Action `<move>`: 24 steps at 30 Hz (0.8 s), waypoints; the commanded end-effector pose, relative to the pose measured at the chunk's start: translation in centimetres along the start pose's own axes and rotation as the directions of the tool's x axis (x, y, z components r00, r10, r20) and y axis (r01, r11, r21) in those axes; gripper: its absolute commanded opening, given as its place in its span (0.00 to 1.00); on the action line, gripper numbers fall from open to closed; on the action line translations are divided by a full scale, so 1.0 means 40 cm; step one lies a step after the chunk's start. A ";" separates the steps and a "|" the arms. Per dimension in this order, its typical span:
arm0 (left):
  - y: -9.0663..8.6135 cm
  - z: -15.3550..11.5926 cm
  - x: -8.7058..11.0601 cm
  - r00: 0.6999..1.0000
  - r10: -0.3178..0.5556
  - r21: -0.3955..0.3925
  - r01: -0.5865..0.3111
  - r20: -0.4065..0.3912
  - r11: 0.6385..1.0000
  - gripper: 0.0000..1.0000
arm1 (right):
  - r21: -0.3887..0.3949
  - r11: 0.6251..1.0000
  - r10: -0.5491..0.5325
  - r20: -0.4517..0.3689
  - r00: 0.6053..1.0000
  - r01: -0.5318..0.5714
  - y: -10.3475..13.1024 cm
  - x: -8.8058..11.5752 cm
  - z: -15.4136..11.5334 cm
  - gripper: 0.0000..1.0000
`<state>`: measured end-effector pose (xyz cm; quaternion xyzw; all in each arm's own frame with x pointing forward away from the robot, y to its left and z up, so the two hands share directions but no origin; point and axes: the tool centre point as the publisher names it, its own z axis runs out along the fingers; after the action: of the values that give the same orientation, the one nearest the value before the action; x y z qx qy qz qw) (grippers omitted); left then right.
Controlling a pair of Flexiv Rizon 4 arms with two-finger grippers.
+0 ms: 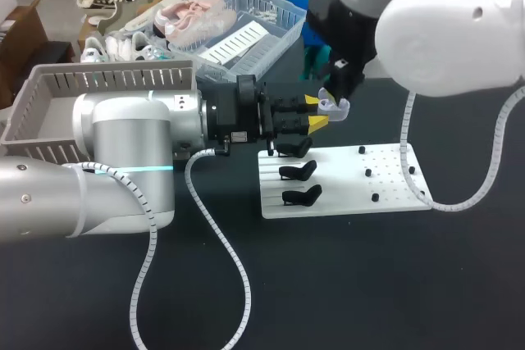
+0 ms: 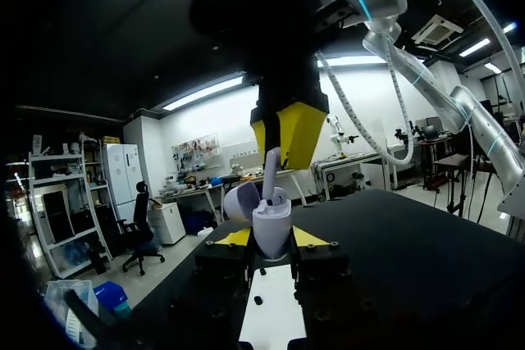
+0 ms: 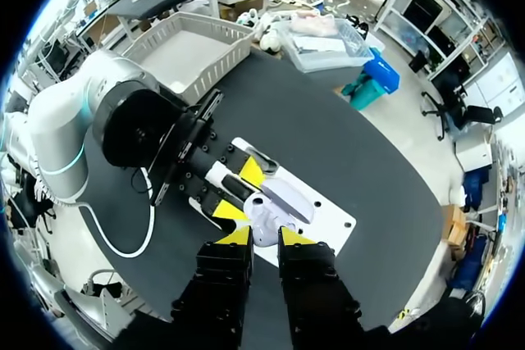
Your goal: Pick up each earbud case from the left stands, insert the matching earbuds, close the lid, and place the case in the box.
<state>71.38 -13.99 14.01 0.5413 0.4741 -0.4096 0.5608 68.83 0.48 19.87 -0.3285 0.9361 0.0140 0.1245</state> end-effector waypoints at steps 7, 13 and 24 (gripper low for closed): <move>-0.001 0.000 0.000 1.000 0.001 -0.004 -0.001 0.001 1.000 0.00 | -0.009 1.000 -0.011 -0.004 1.000 0.011 0.006 -0.004 0.010 0.00; -0.001 0.000 0.000 1.000 0.001 -0.004 -0.001 0.001 1.000 0.00 | -0.015 1.000 -0.013 -0.006 1.000 0.013 0.009 -0.007 0.019 0.00; -0.001 0.000 0.000 1.000 0.001 -0.004 -0.001 0.001 1.000 0.00 | -0.023 1.000 -0.014 -0.014 1.000 0.014 0.012 -0.020 0.030 0.00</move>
<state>71.38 -13.99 14.01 0.5413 0.4740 -0.4096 0.5608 69.12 1.23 18.89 -0.3361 0.9342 0.0218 0.1177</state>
